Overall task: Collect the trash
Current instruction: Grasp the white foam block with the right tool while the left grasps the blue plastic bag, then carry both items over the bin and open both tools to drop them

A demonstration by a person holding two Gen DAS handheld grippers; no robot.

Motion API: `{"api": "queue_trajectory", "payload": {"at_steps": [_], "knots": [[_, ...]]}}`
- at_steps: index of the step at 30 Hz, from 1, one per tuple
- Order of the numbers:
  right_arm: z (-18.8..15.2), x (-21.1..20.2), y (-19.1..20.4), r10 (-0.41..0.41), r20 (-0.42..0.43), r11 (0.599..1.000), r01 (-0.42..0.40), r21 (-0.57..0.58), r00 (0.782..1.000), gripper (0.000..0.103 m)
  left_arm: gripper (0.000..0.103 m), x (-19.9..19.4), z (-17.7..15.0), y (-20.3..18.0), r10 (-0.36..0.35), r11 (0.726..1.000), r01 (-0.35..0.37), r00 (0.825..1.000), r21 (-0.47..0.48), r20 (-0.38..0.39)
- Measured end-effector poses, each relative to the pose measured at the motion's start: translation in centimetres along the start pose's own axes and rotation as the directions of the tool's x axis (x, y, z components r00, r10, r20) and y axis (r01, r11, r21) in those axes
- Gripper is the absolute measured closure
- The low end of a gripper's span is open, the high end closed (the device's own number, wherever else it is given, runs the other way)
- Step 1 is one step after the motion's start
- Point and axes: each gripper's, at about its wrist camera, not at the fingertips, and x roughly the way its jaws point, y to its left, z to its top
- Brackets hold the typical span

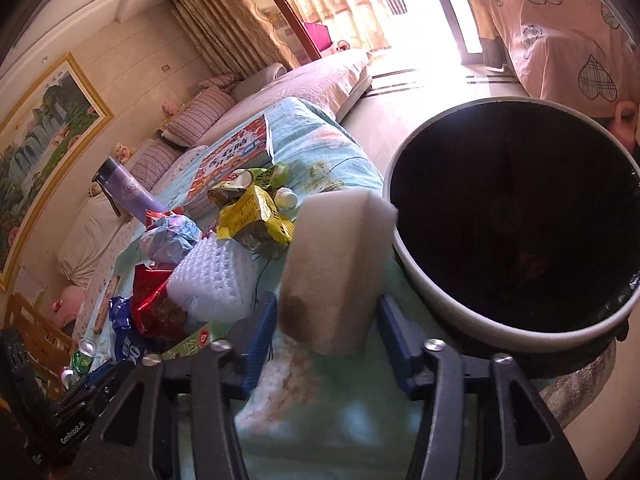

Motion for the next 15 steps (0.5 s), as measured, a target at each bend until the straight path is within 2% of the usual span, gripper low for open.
{"api": "queue_trajectory", "payload": {"at_steps": [4, 6, 15], "knots": [[-0.3, -1.1, 0.8, -0.005, 0.032, 0.999, 0.007, -0.051, 0.999, 0.071, 0.080, -1.0, 0.0, -0.5, 0.005, 1.000, -0.006, 0.999, 0.022, 0.033], [-0.5, -1.9, 1.2, 0.008, 0.046, 0.998, -0.005, -0.066, 0.999, 0.072, 0.082, -1.8, 0.2, -0.7, -0.003, 1.000, 0.002, 0.999, 0.028, 0.052], [-0.2, -5.8, 0.8, 0.030, 0.113, 0.996, -0.020, -0.089, 0.993, 0.073, 0.083, -5.5, 1.5, -4.2, -0.078, 0.993, 0.065, 0.987, 0.095, 0.143]]}}
